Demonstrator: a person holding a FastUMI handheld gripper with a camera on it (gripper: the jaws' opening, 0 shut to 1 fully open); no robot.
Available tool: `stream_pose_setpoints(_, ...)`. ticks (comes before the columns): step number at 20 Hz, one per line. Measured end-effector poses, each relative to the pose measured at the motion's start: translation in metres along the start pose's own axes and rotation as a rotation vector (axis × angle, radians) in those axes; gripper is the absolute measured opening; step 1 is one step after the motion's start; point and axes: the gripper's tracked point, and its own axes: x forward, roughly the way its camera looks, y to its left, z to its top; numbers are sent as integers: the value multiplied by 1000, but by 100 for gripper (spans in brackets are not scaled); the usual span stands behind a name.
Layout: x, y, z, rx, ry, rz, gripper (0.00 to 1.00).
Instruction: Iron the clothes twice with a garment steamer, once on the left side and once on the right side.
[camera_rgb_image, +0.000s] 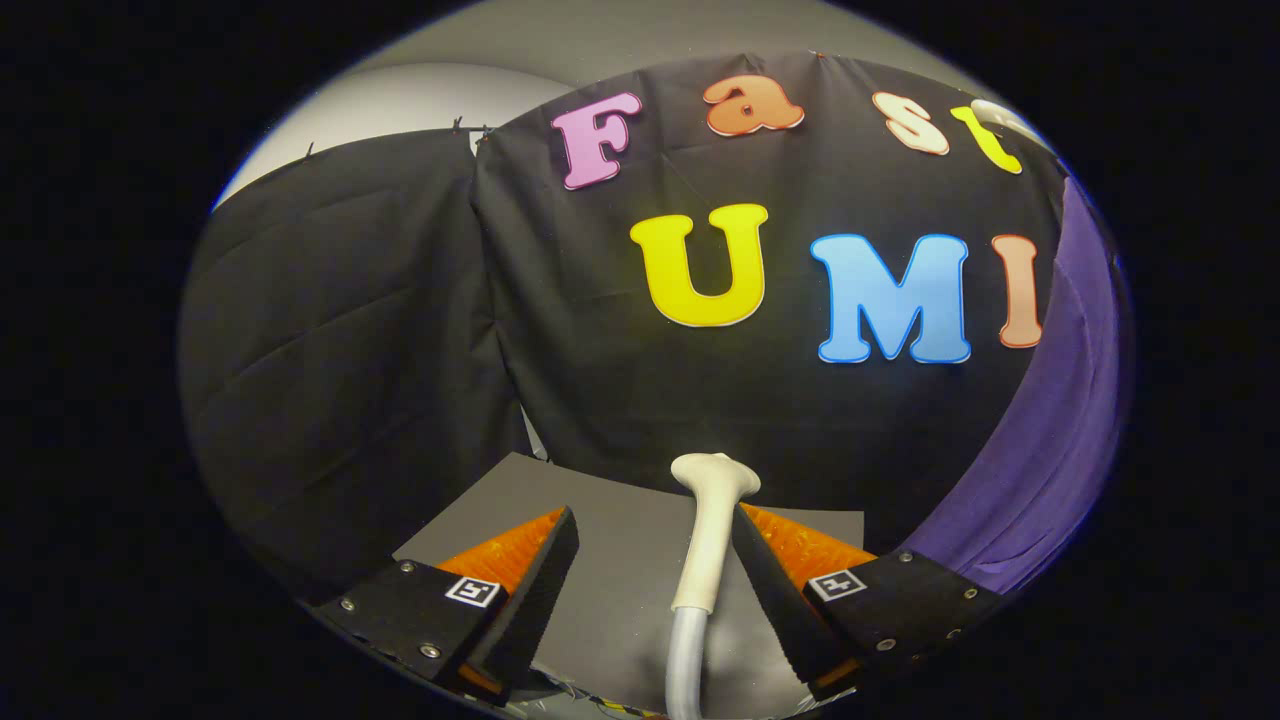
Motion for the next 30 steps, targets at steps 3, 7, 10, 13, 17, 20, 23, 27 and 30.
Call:
stream_pose_setpoints(3,36,-16,-5,47,79,-6,95)
stream_pose_setpoints(7,75,-32,-25,84,192,-10,95)
stream_pose_setpoints(10,102,-50,-37,118,252,-17,94)
stream_pose_setpoints(13,123,-62,-57,157,317,-16,94)
stream_pose_setpoints(17,135,-61,-80,224,377,24,84)
stream_pose_setpoints(20,132,-59,-81,289,379,41,62)
stream_pose_setpoints(23,124,-57,-77,286,366,65,42)
stream_pose_setpoints(27,81,-39,-60,216,260,111,39)
stream_pose_setpoints(30,40,-30,-49,184,187,143,40)
